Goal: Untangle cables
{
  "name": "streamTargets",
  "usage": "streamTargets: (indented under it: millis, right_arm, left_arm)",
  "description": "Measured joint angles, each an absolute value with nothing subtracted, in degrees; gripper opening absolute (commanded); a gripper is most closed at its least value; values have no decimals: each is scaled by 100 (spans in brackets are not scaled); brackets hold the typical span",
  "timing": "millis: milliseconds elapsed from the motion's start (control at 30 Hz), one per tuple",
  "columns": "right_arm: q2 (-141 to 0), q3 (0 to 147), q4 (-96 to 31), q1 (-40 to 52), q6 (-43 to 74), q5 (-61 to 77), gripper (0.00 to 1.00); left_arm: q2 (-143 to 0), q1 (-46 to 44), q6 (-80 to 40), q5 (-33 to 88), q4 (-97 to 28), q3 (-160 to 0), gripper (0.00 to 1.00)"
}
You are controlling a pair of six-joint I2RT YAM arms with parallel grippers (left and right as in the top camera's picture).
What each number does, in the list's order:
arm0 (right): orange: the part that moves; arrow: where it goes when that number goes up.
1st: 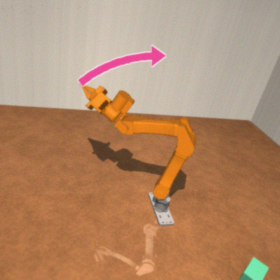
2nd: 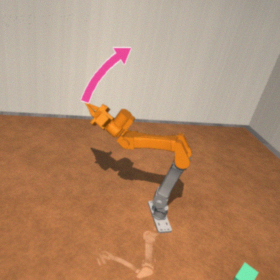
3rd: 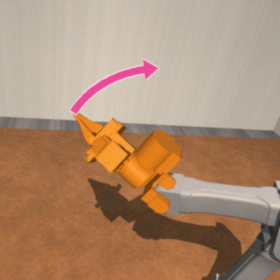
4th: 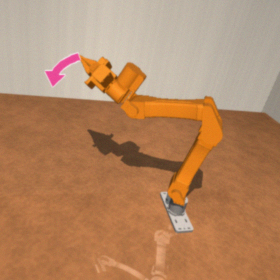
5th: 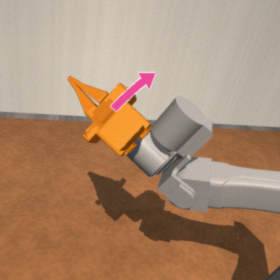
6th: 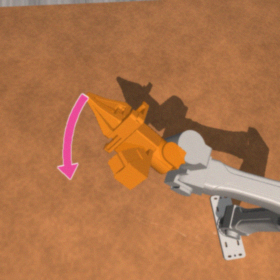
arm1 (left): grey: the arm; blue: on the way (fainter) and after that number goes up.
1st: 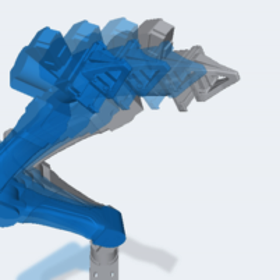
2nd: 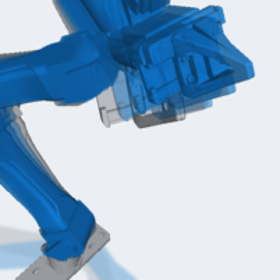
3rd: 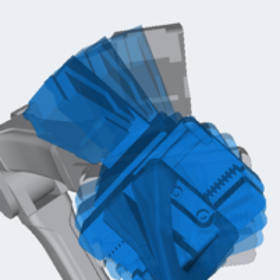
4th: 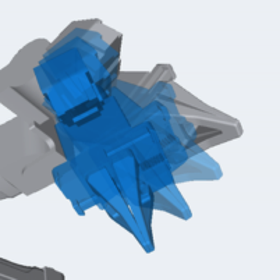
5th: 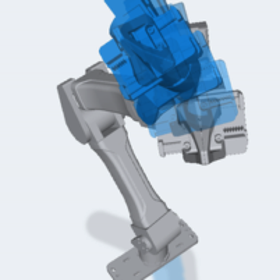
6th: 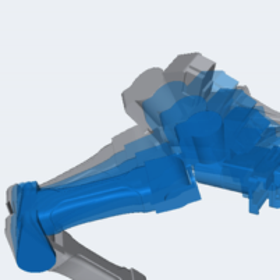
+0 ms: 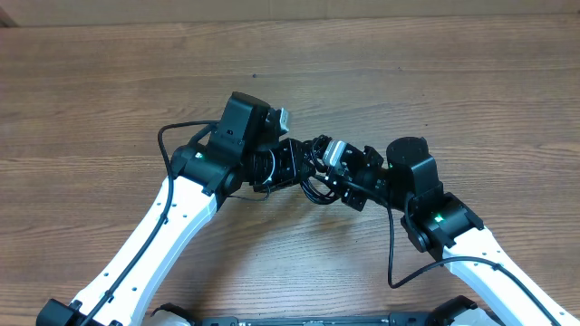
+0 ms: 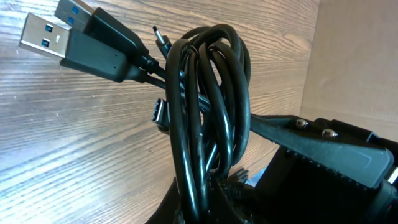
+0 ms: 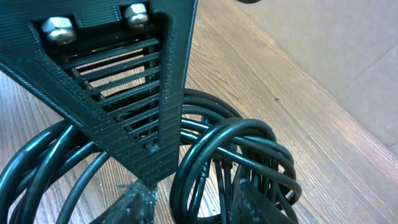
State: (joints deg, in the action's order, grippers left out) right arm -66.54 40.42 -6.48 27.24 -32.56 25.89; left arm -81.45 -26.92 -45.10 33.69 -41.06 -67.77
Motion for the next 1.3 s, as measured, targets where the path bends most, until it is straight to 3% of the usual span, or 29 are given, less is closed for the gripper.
streamTargets:
  millis: [333, 767, 933, 1300]
  right_arm:
    - [-6663, 4042, -652, 2727, -3173, 2596, 22]
    - [-6672, 4042, -652, 2724, -3170, 2558, 23]
    - [-6672, 4042, -642, 2724, -3157, 2567, 4]
    - [-6678, 4040, -563, 2727, -3074, 2552, 4]
  left_arm:
    - [-8145, -2692, -4770, 3428, -4045, -6777, 4]
    - [-8145, -2674, -4792, 3721, -4045, -6777, 4]
    - [-8145, -2659, -4792, 3835, -4025, -6777, 4]
    - [-8145, -2663, -4786, 3820, -4123, -6777, 4]
